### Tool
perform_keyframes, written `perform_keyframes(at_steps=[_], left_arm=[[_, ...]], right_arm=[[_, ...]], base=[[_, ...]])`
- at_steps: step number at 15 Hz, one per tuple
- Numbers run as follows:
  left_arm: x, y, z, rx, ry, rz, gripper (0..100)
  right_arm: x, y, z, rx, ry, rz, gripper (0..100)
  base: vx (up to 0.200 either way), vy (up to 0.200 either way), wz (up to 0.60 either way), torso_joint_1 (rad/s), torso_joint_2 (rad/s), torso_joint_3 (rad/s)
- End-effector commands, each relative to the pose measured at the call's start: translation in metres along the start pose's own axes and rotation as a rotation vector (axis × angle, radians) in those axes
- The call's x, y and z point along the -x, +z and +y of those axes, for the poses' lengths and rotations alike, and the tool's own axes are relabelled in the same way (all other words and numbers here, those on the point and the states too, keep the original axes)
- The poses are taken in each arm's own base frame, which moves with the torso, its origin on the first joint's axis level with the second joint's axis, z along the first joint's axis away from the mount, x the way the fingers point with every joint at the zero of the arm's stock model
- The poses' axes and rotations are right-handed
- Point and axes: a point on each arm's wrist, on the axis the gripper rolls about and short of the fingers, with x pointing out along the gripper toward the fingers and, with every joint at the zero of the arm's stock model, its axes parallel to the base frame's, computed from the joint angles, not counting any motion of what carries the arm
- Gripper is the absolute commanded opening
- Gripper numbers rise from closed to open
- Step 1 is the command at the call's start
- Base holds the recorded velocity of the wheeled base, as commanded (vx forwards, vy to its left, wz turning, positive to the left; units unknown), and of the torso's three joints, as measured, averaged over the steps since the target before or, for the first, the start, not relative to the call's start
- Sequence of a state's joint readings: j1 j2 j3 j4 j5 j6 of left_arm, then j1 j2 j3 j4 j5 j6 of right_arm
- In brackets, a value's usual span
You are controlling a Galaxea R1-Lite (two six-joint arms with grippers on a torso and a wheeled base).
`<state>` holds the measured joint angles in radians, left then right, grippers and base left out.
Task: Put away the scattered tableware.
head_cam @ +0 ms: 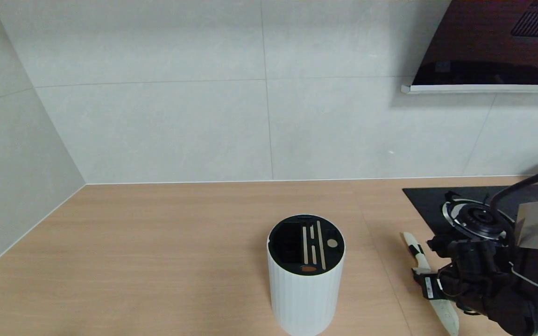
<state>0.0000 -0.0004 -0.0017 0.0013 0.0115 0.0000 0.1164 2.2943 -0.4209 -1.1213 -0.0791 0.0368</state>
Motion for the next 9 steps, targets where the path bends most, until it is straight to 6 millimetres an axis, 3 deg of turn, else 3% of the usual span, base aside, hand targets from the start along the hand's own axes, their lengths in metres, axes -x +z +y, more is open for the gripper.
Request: perform_keyframes(at_steps=[1,4,9], left_arm=[[0.0,0.0,0.0,0.0,0.001,0.001,100],[0.0,0.0,0.0,-0.005,0.001,0.001,100],[0.0,0.0,0.0,-0.018,-0.001,0.001,100]], right_arm=[[-0.001,-0.001,0.0,0.001,-0.005,0.008,0],[0.005,0.006,0.0,-0.002,-0.01,-0.022,0],[0.05,0.043,0.001,-0.012,-0.008,-0.203,0]], base=[[0.0,0.0,0.0,0.0,0.0,0.0],[0.0,0.0,0.0,0.0,0.0,0.0],[0.0,0.0,0.0,0.0,0.0,0.0]])
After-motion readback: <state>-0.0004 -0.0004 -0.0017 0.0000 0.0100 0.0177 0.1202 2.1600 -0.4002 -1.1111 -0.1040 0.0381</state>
